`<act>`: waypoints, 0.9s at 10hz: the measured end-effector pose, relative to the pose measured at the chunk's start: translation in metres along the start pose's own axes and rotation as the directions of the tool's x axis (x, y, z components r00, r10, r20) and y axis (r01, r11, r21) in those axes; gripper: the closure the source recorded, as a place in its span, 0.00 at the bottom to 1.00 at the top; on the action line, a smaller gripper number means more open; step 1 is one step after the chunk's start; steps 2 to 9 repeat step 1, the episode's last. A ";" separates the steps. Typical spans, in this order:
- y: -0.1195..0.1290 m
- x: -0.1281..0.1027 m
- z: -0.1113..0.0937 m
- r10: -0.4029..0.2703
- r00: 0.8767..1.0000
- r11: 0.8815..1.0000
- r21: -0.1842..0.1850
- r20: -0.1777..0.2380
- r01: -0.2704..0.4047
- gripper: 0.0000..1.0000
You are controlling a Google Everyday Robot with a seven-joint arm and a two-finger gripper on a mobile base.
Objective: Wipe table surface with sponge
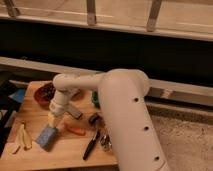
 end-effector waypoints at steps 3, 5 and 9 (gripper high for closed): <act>-0.001 0.003 -0.002 -0.001 1.000 1.000 0.000 0.006 0.001 1.00; -0.001 0.003 -0.002 -0.001 1.000 1.000 0.000 0.006 0.001 1.00; -0.001 0.003 -0.002 -0.001 1.000 1.000 0.000 0.006 0.001 1.00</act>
